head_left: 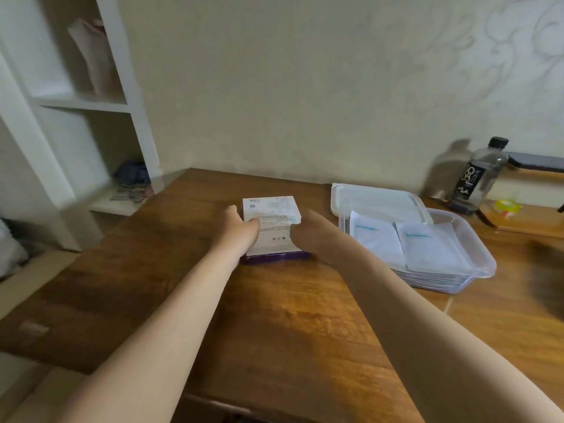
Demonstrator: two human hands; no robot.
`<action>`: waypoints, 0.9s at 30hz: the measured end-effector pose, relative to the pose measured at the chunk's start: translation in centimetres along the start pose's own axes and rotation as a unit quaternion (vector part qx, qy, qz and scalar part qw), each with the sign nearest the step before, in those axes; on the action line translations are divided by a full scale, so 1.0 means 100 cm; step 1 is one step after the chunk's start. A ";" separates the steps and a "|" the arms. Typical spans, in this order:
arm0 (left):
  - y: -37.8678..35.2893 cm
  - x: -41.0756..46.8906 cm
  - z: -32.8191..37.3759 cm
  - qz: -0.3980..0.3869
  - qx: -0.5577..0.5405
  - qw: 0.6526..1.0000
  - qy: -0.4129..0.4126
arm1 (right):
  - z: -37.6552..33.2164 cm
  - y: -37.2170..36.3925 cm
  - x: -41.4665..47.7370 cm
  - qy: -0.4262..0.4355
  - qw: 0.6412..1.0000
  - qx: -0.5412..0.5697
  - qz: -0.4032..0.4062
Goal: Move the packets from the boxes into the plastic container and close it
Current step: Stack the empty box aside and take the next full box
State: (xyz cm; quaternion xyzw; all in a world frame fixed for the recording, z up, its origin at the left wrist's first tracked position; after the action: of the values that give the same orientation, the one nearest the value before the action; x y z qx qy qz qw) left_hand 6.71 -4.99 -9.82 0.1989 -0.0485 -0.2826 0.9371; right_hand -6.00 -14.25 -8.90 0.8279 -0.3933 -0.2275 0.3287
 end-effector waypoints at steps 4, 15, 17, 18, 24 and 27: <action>0.000 0.005 -0.005 0.004 0.009 1.000 -0.007 | 0.005 -0.011 0.007 -0.008 0.999 -0.020 -0.026; 0.001 0.027 -0.016 0.002 -0.096 0.993 0.068 | -0.006 0.018 0.005 0.036 0.991 -0.045 0.117; 0.001 0.030 -0.016 -0.004 -0.141 0.985 0.103 | -0.001 0.033 0.004 0.024 0.984 -0.004 0.176; -0.001 0.029 -0.015 -0.011 -0.163 0.980 0.116 | 0.003 0.040 0.004 0.012 0.980 0.025 0.198; -0.033 0.012 0.008 -0.098 -0.321 0.930 0.153 | 0.025 0.085 0.000 -0.007 0.958 0.127 0.257; -0.060 -0.004 0.035 -0.144 -0.376 0.905 0.140 | 0.043 0.113 -0.006 -0.010 0.947 0.168 0.275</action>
State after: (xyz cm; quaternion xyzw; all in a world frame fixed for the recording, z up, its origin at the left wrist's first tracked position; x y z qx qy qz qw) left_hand 2.56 -10.59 -9.00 -0.1262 0.2221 -0.3806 0.8888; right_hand -14.69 -20.70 -3.57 0.7288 -0.6413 -0.0668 0.2305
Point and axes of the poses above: each hand's wrist, its own x-axis towards the middle knuckle, its own y-axis out of the back of the hand, z = x × y, the point moved 8 cm from there along x, towards the middle knuckle, and after that the axes turned 6 degrees about z, right-handed, at the moved point
